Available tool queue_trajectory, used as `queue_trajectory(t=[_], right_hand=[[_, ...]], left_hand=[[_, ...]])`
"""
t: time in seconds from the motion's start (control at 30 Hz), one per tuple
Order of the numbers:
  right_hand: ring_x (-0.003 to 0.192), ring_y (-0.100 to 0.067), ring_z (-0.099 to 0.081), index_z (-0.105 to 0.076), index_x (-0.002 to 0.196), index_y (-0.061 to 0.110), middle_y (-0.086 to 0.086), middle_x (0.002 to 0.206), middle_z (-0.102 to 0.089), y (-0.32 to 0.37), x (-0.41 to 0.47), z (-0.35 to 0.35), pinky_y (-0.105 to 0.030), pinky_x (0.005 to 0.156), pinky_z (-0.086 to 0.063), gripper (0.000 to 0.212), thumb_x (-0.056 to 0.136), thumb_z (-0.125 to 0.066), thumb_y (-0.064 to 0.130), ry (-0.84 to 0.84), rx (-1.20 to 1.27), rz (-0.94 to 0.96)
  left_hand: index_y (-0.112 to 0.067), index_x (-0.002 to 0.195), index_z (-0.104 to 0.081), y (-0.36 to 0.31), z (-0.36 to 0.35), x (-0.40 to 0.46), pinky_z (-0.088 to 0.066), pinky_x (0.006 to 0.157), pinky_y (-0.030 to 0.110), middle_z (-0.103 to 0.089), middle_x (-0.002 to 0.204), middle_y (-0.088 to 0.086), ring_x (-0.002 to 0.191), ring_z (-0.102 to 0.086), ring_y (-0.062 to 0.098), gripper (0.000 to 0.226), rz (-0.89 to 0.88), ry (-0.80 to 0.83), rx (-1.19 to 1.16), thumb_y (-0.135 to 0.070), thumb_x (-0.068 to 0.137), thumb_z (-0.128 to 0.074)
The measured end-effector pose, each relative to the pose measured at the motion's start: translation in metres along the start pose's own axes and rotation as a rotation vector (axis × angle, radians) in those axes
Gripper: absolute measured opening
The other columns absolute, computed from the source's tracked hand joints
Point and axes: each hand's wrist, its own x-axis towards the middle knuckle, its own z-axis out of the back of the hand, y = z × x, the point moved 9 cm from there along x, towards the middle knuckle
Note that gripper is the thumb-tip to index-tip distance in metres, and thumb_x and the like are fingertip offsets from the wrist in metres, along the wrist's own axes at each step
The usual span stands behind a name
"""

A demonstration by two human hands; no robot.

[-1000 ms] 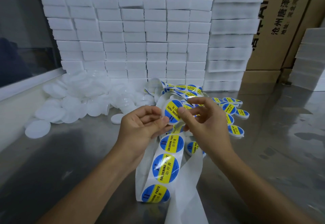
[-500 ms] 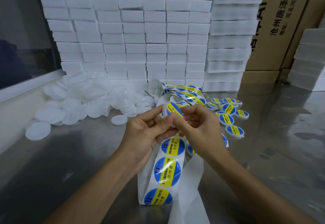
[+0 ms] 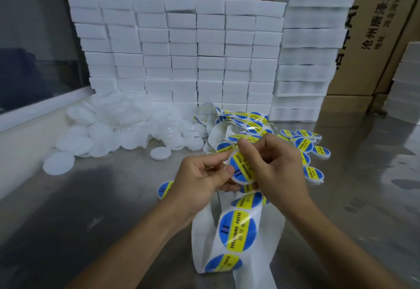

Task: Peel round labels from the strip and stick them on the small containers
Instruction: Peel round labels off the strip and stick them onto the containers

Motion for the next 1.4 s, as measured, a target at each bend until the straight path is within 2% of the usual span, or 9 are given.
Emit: queue_trajectory(t=[0.17, 0.33, 0.47, 0.67, 0.83, 1.0, 1.13, 1.3, 1.4], right_hand=[[0.052, -0.021, -0.068, -0.066, 0.099, 0.009, -0.009, 0.071, -0.070, -0.009, -0.001, -0.022, -0.026, 0.046, -0.052, 0.009, 0.096, -0.058, 0.007, 0.248, 0.140, -0.093], [0.068, -0.025, -0.074, -0.062, 0.114, 0.026, -0.011, 0.088, -0.074, -0.014, -0.004, -0.033, -0.027, 0.052, -0.054, 0.040, 0.084, -0.072, 0.001, 0.407, 0.175, -0.150], [0.060, -0.029, -0.073, -0.062, 0.104, 0.011, -0.012, 0.073, -0.075, -0.015, 0.000, -0.027, -0.027, 0.041, -0.049, 0.013, 0.092, -0.065, 0.013, 0.359, 0.249, -0.194], [0.034, -0.018, -0.055, -0.064, 0.089, 0.011, -0.001, 0.053, -0.066, -0.015, 0.002, -0.016, -0.023, 0.038, -0.040, 0.012, 0.093, -0.064, 0.022, 0.244, 0.141, -0.133], [0.049, -0.011, -0.061, -0.066, 0.114, 0.020, 0.011, 0.070, -0.069, -0.007, 0.000, -0.020, -0.024, 0.051, -0.051, 0.033, 0.084, -0.075, 0.010, 0.263, 0.080, -0.035], [0.090, -0.009, -0.062, -0.065, 0.124, 0.018, 0.003, 0.110, -0.063, 0.016, -0.005, -0.018, -0.021, 0.064, -0.053, 0.059, 0.071, -0.085, 0.035, 0.235, -0.229, 0.254], [0.094, -0.008, -0.062, -0.069, 0.118, 0.013, 0.001, 0.110, -0.066, 0.023, -0.006, -0.017, -0.017, 0.069, -0.051, 0.054, 0.072, -0.085, 0.036, 0.227, -0.336, 0.381], [0.088, -0.005, -0.063, -0.073, 0.098, 0.020, 0.012, 0.093, -0.071, 0.000, 0.012, 0.019, -0.016, 0.069, -0.048, 0.027, 0.078, -0.078, 0.037, 0.040, -0.291, 0.213], [0.083, -0.004, -0.063, -0.073, 0.093, 0.023, 0.016, 0.088, -0.070, -0.036, 0.026, 0.050, -0.022, 0.069, -0.049, 0.022, 0.080, -0.076, 0.040, -0.047, -0.327, 0.029]], left_hand=[[-0.020, 0.086, -0.077, -0.001, 0.016, 0.004, -0.054, 0.058, 0.023, -0.075, 0.082, 0.009, 0.071, -0.069, 0.019, 0.029, -0.003, -0.164, -0.029, 0.000, 0.090, -0.057], [-0.009, 0.088, -0.072, 0.001, 0.030, 0.005, -0.051, 0.054, 0.023, -0.072, 0.081, 0.014, 0.067, -0.058, 0.024, 0.017, 0.018, -0.271, -0.046, -0.006, 0.093, -0.056], [-0.006, 0.092, -0.071, 0.004, 0.025, 0.006, -0.049, 0.053, 0.023, -0.072, 0.078, 0.012, 0.064, -0.058, 0.022, 0.016, 0.034, -0.243, -0.016, -0.012, 0.093, -0.056], [-0.005, 0.094, -0.071, 0.007, 0.021, 0.005, -0.052, 0.056, 0.024, -0.073, 0.080, 0.013, 0.059, -0.061, 0.019, 0.018, 0.029, -0.217, 0.027, -0.019, 0.089, -0.061], [-0.012, 0.089, -0.074, 0.003, 0.029, 0.005, -0.053, 0.056, 0.023, -0.075, 0.081, 0.010, 0.064, -0.067, 0.020, 0.019, 0.013, -0.280, -0.028, -0.027, 0.079, -0.067], [-0.008, 0.088, -0.076, -0.002, 0.027, 0.003, -0.057, 0.061, 0.028, -0.073, 0.083, 0.020, 0.069, -0.070, 0.025, 0.035, 0.003, -0.263, -0.032, -0.037, 0.070, -0.071], [-0.009, 0.087, -0.076, -0.002, 0.026, 0.003, -0.057, 0.061, 0.029, -0.073, 0.078, 0.015, 0.069, -0.071, 0.022, 0.042, -0.008, -0.256, 0.039, -0.045, 0.066, -0.071], [-0.032, 0.089, -0.073, 0.001, 0.022, 0.005, -0.052, 0.067, 0.018, -0.073, 0.088, -0.013, 0.082, -0.067, 0.004, 0.026, -0.085, -0.212, 0.405, -0.048, 0.070, -0.079], [-0.045, 0.098, -0.065, 0.019, 0.018, 0.005, -0.045, 0.064, 0.009, -0.066, 0.096, -0.022, 0.088, -0.061, -0.004, 0.047, 0.004, -0.138, 0.582, -0.062, 0.056, -0.077]])
